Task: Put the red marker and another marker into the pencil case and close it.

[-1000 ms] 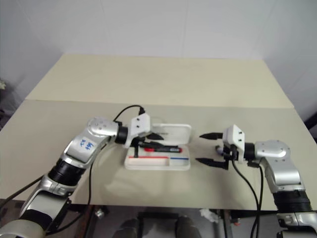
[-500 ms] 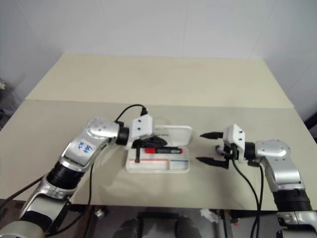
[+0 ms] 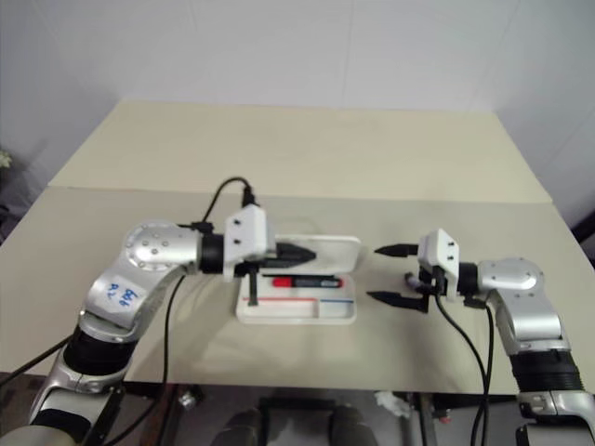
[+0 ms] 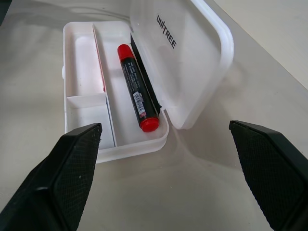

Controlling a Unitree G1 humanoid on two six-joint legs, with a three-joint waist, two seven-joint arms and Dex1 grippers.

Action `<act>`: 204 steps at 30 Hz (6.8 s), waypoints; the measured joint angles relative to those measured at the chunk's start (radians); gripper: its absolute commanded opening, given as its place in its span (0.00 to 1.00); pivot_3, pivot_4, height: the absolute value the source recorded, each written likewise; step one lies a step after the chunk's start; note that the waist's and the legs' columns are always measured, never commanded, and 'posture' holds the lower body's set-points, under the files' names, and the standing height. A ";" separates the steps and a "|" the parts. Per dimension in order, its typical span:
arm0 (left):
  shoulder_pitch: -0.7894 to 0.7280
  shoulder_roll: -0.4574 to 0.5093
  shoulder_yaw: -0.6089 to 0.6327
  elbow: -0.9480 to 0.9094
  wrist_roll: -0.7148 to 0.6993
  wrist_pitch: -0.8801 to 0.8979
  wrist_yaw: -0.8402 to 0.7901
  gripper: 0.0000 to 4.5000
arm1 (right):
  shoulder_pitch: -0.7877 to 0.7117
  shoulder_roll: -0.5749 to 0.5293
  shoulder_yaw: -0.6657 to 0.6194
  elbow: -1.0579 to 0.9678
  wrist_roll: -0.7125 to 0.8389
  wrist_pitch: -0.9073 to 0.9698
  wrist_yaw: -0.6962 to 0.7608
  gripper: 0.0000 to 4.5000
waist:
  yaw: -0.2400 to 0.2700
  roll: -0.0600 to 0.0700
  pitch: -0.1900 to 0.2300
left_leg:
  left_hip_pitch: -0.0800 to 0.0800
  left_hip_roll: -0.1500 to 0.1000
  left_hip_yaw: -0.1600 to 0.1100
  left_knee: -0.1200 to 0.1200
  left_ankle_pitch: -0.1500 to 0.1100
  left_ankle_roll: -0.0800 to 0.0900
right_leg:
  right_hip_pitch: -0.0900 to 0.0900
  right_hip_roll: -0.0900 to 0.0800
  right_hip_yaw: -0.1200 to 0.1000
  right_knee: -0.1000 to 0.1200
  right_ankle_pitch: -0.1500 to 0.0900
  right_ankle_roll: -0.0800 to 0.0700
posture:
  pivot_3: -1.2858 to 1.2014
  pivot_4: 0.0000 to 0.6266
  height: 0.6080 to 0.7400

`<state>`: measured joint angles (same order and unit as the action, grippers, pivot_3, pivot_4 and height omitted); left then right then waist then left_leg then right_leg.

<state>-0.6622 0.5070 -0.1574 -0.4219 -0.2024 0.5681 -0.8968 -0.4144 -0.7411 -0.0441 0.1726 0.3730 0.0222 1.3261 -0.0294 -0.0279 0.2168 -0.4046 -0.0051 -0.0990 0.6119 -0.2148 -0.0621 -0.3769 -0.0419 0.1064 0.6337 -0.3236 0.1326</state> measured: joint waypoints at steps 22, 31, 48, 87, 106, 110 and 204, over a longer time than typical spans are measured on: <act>-0.100 -0.115 0.365 0.098 0.044 0.261 0.668 1.00 | -0.080 0.013 0.031 0.109 -0.022 -0.043 0.050 1.00 | 0.001 0.000 0.000 | 0.000 0.000 -0.001 0.000 0.000 0.000 | 0.000 0.000 -0.001 0.000 0.000 0.001 | 0.52 0.24 1.00; -0.081 -0.384 0.434 0.163 0.093 0.316 0.998 1.00 | -0.084 0.011 0.037 0.118 -0.017 -0.045 0.079 1.00 | 0.003 0.000 0.000 | -0.001 -0.001 -0.001 0.001 0.000 0.000 | 0.000 0.000 -0.001 0.000 0.001 0.001 | 0.52 0.24 1.00; -0.244 -0.614 0.653 0.362 0.114 0.689 1.397 1.00 | -0.050 0.009 0.035 0.104 -0.017 -0.042 0.044 1.00 | 0.001 -0.001 0.000 | -0.001 -0.001 -0.001 0.001 0.000 -0.002 | 0.000 0.001 -0.001 0.000 0.001 0.002 | 0.52 0.24 1.00; -0.242 -0.376 0.516 0.489 0.180 0.765 1.240 0.24 | -0.029 -0.003 -0.024 0.102 -0.004 -0.040 0.024 1.00 | -0.002 0.000 0.000 | 0.001 -0.001 -0.001 0.000 0.005 -0.004 | 0.000 0.001 0.000 0.002 0.005 0.006 | 0.52 0.24 1.00; -0.247 0.093 0.250 0.272 -0.062 0.419 0.436 0.24 | 0.038 -0.014 -0.116 -0.012 0.167 0.102 0.034 1.00 | 0.000 0.000 0.000 | -0.002 -0.001 0.000 -0.003 0.003 -0.002 | 0.000 0.000 0.000 -0.006 0.004 0.005 | 0.52 0.24 1.00; -0.260 0.111 0.230 0.195 -0.166 0.413 0.283 0.24 | 0.037 -0.014 -0.116 -0.012 0.164 0.102 0.030 1.00 | 0.000 0.000 0.000 | -0.002 -0.001 0.000 -0.003 0.003 -0.002 | 0.000 0.000 0.000 -0.006 0.004 0.005 | 0.52 0.24 1.00; 0.102 0.140 0.006 0.082 -0.206 0.051 -0.255 0.98 | 0.198 -0.001 -0.114 -0.039 -0.020 0.112 -0.261 1.00 | -0.001 0.001 0.000 | 0.000 0.000 0.002 -0.001 0.001 0.001 | 0.000 0.000 0.002 -0.003 0.001 0.000 | 0.52 0.24 1.00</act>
<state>-0.5605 0.6470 -0.1517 -0.3398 -0.4083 0.6191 -1.1513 -0.2163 -0.7420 -0.1579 0.1333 0.3527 0.1340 1.0652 -0.0303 -0.0273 0.2168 -0.4048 -0.0048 -0.0971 0.6107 -0.2136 -0.0611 -0.3768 -0.0422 0.1079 0.6310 -0.3224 0.1330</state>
